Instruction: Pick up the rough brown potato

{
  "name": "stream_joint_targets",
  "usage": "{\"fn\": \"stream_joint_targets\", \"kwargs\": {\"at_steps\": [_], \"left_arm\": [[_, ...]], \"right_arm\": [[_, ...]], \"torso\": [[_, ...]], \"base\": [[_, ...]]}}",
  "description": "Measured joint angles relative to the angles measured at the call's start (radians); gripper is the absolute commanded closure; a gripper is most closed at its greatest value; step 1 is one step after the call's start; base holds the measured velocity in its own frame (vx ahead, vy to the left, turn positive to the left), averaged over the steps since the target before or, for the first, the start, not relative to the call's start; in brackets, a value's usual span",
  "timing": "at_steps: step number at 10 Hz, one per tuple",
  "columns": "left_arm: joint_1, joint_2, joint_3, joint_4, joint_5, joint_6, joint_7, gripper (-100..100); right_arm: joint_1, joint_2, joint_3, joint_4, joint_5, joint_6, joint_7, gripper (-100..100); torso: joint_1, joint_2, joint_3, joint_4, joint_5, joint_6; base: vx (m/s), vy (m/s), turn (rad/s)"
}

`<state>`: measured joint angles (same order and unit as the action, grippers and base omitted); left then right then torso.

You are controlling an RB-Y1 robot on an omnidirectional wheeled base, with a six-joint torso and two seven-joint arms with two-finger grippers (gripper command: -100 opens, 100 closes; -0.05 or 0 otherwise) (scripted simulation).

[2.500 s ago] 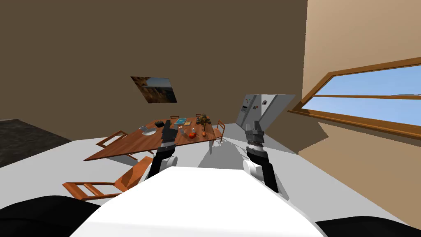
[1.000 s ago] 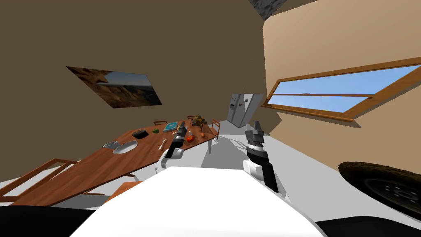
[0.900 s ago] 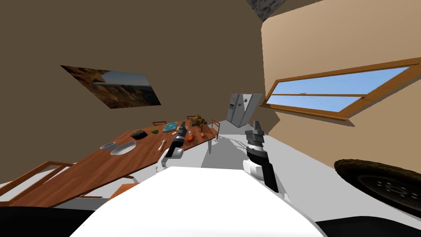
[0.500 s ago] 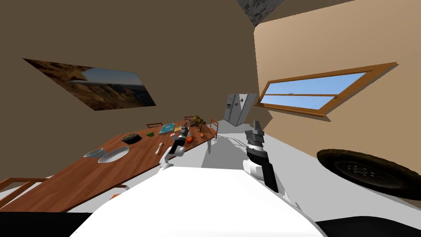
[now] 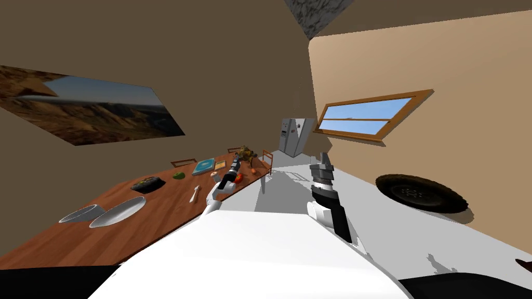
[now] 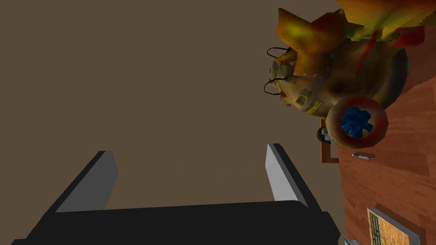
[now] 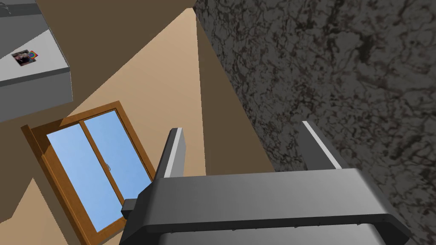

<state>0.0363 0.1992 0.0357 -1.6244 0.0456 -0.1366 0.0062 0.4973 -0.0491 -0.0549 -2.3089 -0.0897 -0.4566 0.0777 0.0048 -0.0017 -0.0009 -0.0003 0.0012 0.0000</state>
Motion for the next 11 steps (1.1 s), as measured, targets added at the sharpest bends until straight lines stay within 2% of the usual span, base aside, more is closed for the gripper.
{"fn": "stream_joint_targets", "kwargs": {"at_steps": [5, 8, 11], "left_arm": [[-0.1, 0.024, -0.005, 0.177, 0.008, 0.061, 0.001, -100], [-0.162, 0.033, -0.009, 0.265, 0.012, 0.114, 0.0, -100], [-0.203, 0.035, -0.014, 0.349, 0.014, 0.152, -0.003, -100]], "right_arm": [[0.0, 0.0, 0.0, 0.0, 0.0, 0.0, 0.0, 0], [0.0, 0.0, 0.0, 0.0, 0.0, 0.0, 0.0, 0], [0.0, 0.0, 0.0, 0.0, 0.0, 0.0, 0.0, 0]], "torso": [[0.0, 0.0, 0.0, 0.0, 0.0, -0.001], [0.0, 0.0, 0.0, 0.0, 0.0, 0.0], [0.0, 0.0, 0.0, 0.0, 0.0, -0.001]], "base": [[-0.024, 0.084, -0.194], [-0.025, 0.074, -0.157], [-0.022, 0.062, -0.119]]}}
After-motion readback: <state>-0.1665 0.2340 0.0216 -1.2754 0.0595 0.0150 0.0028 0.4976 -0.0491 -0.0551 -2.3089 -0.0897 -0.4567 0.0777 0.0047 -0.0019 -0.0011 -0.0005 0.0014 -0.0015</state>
